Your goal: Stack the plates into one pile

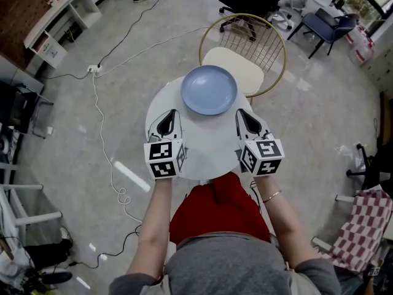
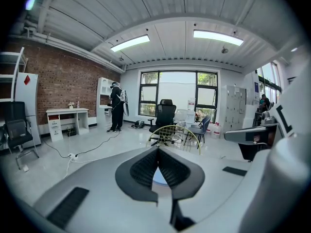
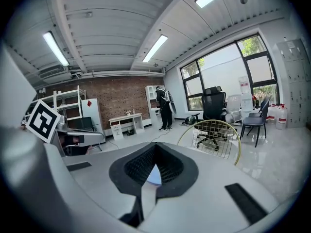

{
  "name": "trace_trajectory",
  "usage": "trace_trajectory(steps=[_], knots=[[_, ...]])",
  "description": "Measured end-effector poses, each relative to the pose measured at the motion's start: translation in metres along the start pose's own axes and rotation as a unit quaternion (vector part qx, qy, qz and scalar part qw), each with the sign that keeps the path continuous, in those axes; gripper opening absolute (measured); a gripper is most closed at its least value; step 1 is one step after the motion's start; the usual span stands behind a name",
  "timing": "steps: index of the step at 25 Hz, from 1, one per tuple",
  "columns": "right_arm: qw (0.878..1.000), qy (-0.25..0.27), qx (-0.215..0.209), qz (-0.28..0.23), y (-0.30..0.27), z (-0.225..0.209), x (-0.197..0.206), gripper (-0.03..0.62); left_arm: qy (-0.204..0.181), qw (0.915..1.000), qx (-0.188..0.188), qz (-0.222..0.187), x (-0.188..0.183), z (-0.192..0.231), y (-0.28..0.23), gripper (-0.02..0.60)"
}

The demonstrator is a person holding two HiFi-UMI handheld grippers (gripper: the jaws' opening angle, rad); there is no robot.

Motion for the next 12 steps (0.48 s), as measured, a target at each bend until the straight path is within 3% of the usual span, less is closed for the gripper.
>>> trace_trajectory(steps=[12], knots=[[1.000, 0.002, -0.004, -0.016, 0.012, 0.019, -0.001, 0.028, 0.010, 0.9999, 0.001, -0.013, -0.003, 0.009, 0.019, 0.015]])
Point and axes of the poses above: the fingertips, and each gripper's own axes: y backward along the fingers, z to its left, x out of its underside, the point moved 4 cm from there along y, backward along the fingers, and after that the axes turned 4 degrees about -x, right-handed, at the moved point
